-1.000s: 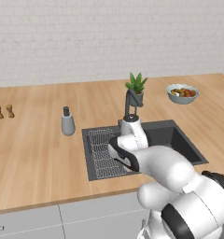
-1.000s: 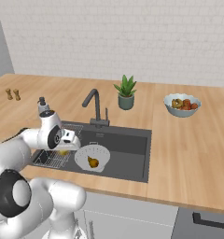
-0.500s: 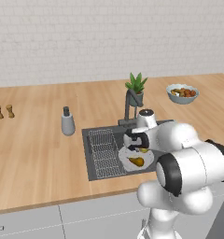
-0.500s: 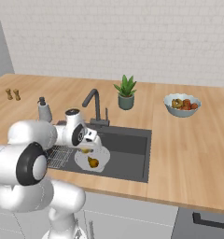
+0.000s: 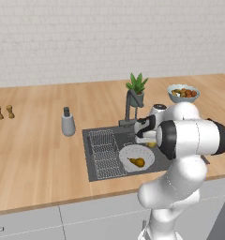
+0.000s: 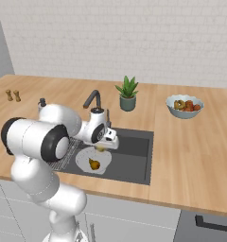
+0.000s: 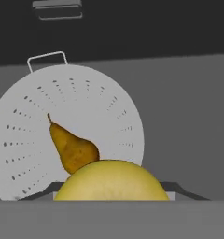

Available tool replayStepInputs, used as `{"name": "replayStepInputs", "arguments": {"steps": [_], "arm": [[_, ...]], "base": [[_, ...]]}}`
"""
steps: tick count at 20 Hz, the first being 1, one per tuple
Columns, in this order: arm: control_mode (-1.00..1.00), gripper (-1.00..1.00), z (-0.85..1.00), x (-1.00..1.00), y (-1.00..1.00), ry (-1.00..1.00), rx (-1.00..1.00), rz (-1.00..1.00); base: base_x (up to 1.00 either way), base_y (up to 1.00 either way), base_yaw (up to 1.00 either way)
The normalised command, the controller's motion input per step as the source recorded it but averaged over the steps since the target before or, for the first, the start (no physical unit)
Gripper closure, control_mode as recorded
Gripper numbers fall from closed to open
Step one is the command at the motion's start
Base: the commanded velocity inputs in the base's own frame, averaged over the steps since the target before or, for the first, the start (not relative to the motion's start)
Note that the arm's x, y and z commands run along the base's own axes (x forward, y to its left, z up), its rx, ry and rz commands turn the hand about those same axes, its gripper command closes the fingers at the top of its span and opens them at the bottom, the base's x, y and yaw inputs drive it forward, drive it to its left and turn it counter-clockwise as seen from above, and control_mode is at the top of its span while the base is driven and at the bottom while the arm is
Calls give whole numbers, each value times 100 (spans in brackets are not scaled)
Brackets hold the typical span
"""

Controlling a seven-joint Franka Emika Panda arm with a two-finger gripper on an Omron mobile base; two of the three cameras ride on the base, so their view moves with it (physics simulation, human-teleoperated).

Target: Put the colander in the sink, put the pear, kiwi in the colander, and turn on the sink faucet and pour water over the colander.

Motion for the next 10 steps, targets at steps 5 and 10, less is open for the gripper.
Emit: {"name": "replayStepInputs", "arguments": {"steps": [5,10], "arm": [[-100,100,-28,-3,-22,-13,17,9],[-100,100,-21,4,-11,-13,8,2]], "base": [[0,0,0],[0,0,0]]}}
